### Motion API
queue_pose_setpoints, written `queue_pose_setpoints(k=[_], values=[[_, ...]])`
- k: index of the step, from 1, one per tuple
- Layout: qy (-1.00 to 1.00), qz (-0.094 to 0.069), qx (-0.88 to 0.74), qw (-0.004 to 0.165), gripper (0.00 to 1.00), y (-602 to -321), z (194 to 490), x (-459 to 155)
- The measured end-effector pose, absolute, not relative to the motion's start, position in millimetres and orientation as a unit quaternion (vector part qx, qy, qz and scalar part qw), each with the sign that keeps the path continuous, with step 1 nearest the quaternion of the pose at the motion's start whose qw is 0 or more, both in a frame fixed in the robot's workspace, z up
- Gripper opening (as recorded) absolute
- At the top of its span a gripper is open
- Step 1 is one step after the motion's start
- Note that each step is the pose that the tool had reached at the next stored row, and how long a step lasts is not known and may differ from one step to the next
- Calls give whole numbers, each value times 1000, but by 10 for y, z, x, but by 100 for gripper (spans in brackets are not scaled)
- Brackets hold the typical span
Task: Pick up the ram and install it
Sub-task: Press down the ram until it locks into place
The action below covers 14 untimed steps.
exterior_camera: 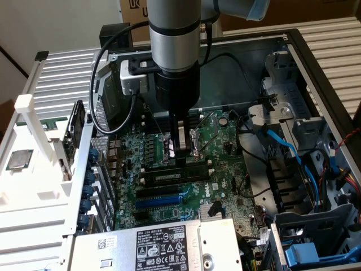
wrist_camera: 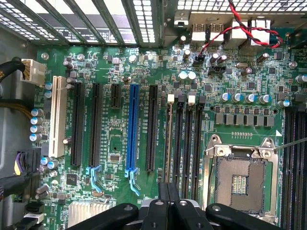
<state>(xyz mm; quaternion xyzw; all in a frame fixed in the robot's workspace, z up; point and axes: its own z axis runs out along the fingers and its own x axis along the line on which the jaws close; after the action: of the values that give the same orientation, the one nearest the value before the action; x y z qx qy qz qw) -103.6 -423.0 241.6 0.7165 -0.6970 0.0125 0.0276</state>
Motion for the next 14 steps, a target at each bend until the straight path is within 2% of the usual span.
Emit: queue_pose_setpoints(k=[6, 14], values=[[-697, 13, 717, 28, 10, -4230, 2416, -1035], [-697, 21, 716, 37, 10, -4213, 2416, -1036]])
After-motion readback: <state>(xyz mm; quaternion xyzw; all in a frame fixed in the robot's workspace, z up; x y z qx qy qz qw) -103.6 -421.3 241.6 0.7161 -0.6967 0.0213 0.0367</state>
